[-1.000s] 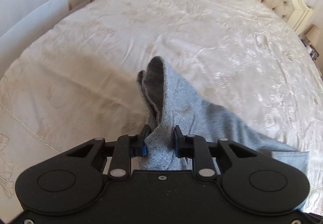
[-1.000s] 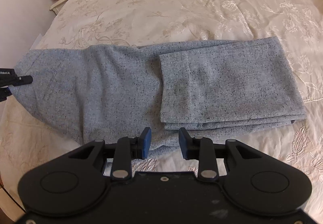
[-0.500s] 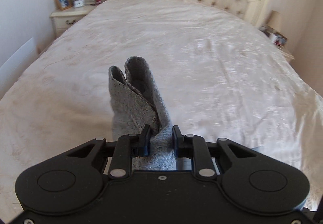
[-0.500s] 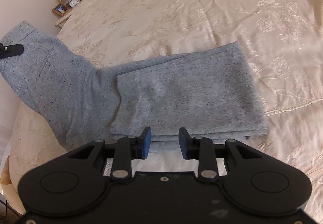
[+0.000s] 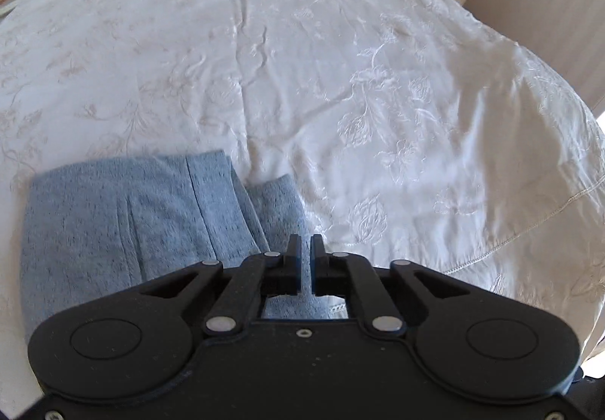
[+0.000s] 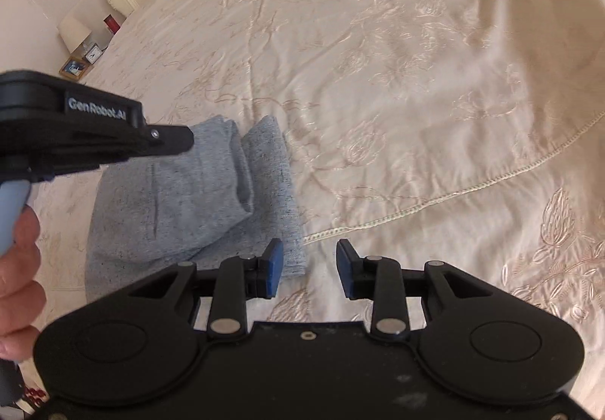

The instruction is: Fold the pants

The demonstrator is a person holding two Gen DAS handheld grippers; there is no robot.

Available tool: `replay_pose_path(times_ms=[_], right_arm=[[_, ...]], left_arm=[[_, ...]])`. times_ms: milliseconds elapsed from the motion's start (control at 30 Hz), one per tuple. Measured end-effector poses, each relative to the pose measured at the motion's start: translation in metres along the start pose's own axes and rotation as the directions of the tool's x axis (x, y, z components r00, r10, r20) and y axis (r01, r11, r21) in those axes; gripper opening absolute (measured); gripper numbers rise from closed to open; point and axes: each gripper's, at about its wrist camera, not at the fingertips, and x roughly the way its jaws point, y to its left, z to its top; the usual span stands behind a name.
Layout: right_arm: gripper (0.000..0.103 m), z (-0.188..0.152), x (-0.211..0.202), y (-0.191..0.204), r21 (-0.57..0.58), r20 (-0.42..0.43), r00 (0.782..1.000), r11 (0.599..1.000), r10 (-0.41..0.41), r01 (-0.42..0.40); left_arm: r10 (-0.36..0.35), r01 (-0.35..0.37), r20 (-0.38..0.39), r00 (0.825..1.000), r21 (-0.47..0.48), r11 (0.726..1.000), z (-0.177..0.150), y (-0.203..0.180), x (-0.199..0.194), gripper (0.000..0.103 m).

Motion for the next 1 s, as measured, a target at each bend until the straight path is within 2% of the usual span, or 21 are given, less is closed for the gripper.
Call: replay_pose_path(times_ms=[67,167,233,333,500,600,800,1000], right_arm=[[0.034,0.001,-0.001,-0.008,0.005,0.002,1.000,1.000,0.004,-0.004],[0.034,0.004,0.003,-0.011,0.004,-0.004,1.000,1.000,0.020,-0.020],[0.034,0.007,0.006,-0.005,-0.011,-0.006,0.999,0.999,0.038,-0.038],[0.034,0.014,0.014,0.011,-0.045,-0.013,0.997,0.996,0.071,-0.071],[0.035,0.030,0.032,0.046,-0.130,-0.029,0.994,0.986,0.104,-0.107],[0.035,0.040,0.046,0.065,-0.171,-0.048,0.993,0.979,0.103,-0.110],[0.035,0.057,0.078,0.091,-0.200,-0.072,0.995,0.976,0.072,-0.086],[0.035,0.072,0.112,0.101,-0.201,-0.099,0.994,0.977,0.047,-0.066]], left_arm=[[0.032,-0.032,-0.018,0.999,-0.016,0.999,-0.006,0.007,-0.004,0.015],[0.131,-0.132,-0.025,0.991,-0.031,0.991,-0.012,0.026,-0.014,0.015],[0.204,-0.205,-0.022,0.979,-0.051,0.978,-0.011,0.048,-0.018,0.016],[0.302,-0.304,-0.033,0.953,-0.091,0.948,-0.012,0.086,-0.022,0.026],[0.368,-0.379,-0.092,0.925,-0.154,0.913,-0.016,0.143,-0.014,0.027],[0.374,-0.391,-0.125,0.919,-0.151,0.908,-0.019,0.161,0.003,0.027],[0.328,-0.363,-0.240,0.914,-0.118,0.924,-0.027,0.181,0.042,0.028],[0.285,-0.326,-0.270,0.920,-0.117,0.938,-0.031,0.190,0.056,0.028]])
